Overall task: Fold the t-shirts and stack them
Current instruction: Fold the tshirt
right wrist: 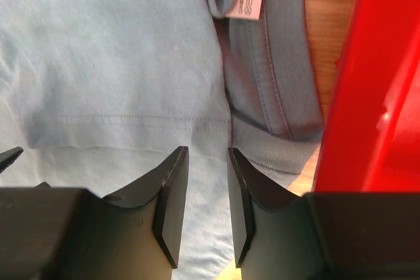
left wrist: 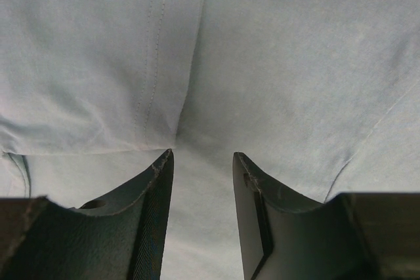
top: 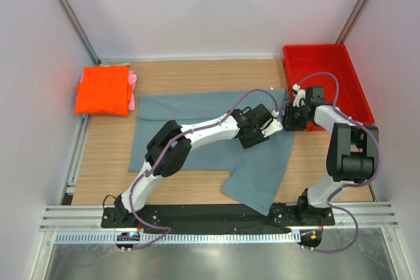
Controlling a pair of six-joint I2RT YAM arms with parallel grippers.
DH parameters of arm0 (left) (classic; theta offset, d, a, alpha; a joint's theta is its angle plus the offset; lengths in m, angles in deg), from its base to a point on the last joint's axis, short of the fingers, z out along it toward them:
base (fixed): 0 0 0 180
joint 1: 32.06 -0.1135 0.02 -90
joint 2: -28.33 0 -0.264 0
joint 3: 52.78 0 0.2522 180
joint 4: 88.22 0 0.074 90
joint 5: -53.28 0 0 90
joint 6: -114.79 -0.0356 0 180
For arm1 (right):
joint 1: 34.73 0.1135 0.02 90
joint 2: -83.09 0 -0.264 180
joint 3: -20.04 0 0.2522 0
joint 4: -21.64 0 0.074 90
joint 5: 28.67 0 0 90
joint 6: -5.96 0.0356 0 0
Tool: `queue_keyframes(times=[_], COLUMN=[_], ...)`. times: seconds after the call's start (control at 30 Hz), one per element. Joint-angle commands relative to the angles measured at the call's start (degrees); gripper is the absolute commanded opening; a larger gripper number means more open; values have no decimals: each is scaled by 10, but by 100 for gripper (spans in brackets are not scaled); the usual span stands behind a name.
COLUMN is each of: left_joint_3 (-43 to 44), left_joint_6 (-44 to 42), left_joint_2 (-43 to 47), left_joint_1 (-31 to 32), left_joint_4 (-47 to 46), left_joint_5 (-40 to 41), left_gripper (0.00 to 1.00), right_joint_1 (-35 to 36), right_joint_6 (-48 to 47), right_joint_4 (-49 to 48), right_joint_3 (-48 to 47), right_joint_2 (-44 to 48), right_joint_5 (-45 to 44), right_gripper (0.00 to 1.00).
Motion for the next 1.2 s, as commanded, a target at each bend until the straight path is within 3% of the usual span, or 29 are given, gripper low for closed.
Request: queue_keyframes(times=[0.0,0.6,0.93,1.17], left_joint_3=[19,22,22,19], left_joint_6=[-2,6,7,5], left_joint_2=[6,-1,1,5], left_joint_1=[-7,-13,-14,-14], left_joint_4=[-15,-18,-19,-18], left_joint_5=[-5,-18,-23,-23], left_gripper=[42,39,27,10], right_joint_1=[-12,-4,-4,-4], right_joint_6=[9,10,13,13], right_joint_4=[-14,-15,-17,-18], right_joint_3=[-12,-19,-14,-5], right_joint_2=[-24,-50,-34,-1], right_joint_5=[-72,-118,-94,-69], right_gripper=[36,35,8,3])
